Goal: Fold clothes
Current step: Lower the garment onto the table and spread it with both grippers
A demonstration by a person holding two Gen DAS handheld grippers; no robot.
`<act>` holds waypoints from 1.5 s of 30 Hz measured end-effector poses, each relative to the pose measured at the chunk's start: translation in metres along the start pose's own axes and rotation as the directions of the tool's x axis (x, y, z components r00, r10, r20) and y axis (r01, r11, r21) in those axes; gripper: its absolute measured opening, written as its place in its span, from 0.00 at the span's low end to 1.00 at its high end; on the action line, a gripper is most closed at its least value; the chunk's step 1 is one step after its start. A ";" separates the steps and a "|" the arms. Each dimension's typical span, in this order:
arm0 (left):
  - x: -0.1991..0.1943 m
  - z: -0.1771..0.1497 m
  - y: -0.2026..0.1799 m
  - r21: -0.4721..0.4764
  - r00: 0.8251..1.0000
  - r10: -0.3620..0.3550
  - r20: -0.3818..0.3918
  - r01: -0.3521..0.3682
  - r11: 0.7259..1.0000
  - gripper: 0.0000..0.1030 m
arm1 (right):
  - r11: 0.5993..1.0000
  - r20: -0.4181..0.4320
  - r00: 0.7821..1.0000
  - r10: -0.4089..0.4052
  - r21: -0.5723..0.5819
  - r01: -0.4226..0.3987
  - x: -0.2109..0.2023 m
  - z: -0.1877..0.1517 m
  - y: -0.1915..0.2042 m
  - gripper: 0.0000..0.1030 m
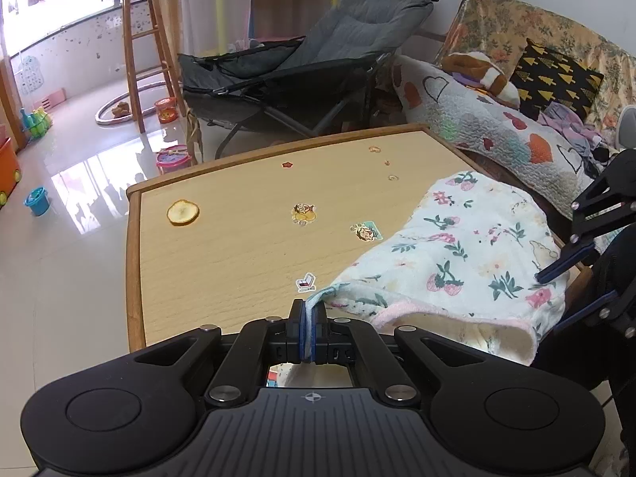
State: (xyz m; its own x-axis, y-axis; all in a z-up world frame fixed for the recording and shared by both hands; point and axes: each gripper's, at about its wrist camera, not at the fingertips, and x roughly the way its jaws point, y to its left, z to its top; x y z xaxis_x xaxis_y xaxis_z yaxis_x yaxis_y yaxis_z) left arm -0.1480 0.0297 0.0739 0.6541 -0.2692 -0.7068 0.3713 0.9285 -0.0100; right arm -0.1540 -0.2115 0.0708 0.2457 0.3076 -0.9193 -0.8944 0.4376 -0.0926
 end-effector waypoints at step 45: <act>-0.027 -0.001 -0.018 0.034 0.992 -0.122 0.036 0.120 0.992 0.02 | 0.991 0.076 0.997 -0.024 0.130 0.014 -0.039 -0.014 -0.036 0.02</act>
State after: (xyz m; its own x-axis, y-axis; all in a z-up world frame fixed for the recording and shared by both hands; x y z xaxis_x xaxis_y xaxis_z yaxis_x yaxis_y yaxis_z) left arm -0.1736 0.0203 0.0924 0.6274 -0.3890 -0.6746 0.4692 0.8802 -0.0711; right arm -0.1369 -0.2507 0.1047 0.2946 0.3601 -0.8852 -0.8347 0.5479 -0.0549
